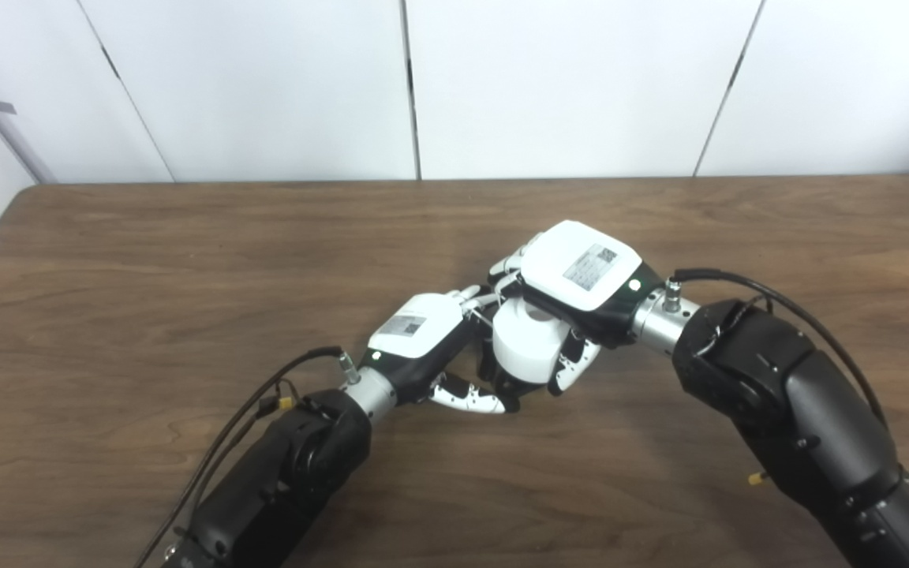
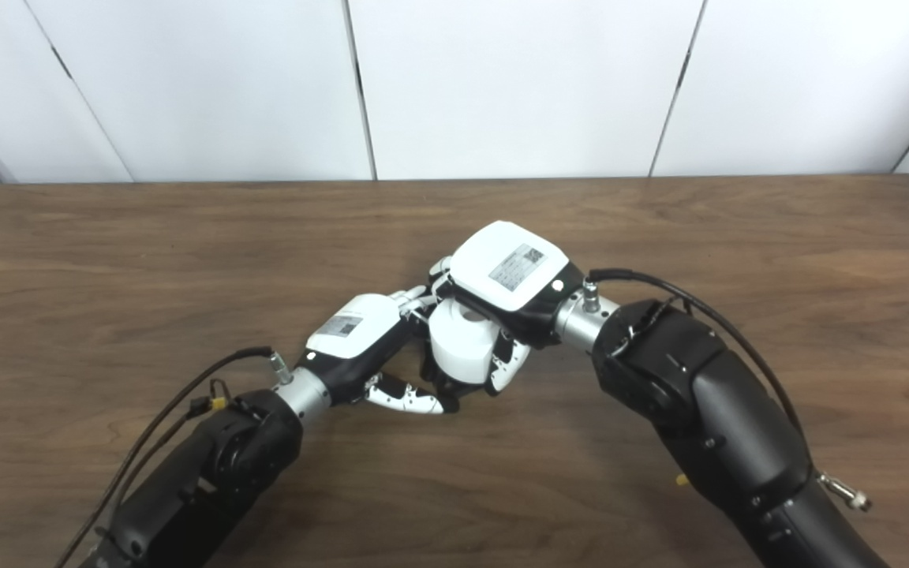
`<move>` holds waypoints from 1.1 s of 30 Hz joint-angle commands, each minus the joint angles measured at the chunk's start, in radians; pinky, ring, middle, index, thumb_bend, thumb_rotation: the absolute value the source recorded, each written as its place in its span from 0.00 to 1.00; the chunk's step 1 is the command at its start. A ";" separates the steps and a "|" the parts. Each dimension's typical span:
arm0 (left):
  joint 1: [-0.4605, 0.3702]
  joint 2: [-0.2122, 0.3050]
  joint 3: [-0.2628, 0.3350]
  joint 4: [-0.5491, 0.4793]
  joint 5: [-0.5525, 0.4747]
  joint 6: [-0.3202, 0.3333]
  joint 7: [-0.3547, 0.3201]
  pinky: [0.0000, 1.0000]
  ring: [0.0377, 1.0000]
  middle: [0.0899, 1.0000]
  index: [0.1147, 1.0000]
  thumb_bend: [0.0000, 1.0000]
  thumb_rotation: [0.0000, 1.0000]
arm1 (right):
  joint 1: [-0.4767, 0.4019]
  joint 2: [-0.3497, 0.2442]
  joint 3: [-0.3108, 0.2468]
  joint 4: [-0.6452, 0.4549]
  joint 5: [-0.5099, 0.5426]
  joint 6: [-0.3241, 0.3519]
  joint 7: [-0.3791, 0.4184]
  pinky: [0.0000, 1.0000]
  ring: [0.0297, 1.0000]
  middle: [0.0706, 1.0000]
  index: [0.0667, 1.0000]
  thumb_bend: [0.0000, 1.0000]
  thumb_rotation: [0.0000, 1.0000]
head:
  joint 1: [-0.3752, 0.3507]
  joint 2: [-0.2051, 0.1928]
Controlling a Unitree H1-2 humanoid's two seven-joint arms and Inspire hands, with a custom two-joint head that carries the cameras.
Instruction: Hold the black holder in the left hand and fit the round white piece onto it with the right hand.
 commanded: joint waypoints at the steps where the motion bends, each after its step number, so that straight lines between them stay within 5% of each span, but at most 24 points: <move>1: 0.027 0.001 -0.031 0.041 0.024 0.006 -0.052 0.95 0.98 0.92 0.42 0.52 0.07 | -0.028 0.007 -0.028 -0.014 0.023 -0.003 -0.043 0.74 0.74 0.77 1.00 0.99 0.26 | 0.001 0.001; 23: 0.023 -0.004 -0.028 0.052 0.024 0.002 -0.045 0.93 0.98 0.92 0.42 0.52 0.07 | -0.127 -0.024 -0.093 -0.076 0.138 0.082 0.167 0.76 0.81 0.88 1.00 1.00 0.34 | 0.006 0.003; 27: 0.023 -0.007 -0.026 0.054 0.032 0.009 -0.038 0.93 0.98 0.92 0.42 0.52 0.07 | -0.168 -0.063 -0.078 -0.111 0.176 0.133 0.346 0.83 0.86 0.96 1.00 1.00 0.33 | 0.003 0.003; 33: 0.029 -0.037 -0.007 0.051 0.099 0.085 0.004 0.92 0.95 0.91 0.42 0.52 0.07 | -0.210 -0.116 -0.068 -0.163 0.224 0.227 0.538 0.79 0.88 0.97 1.00 1.00 0.26 | 0.003 -0.002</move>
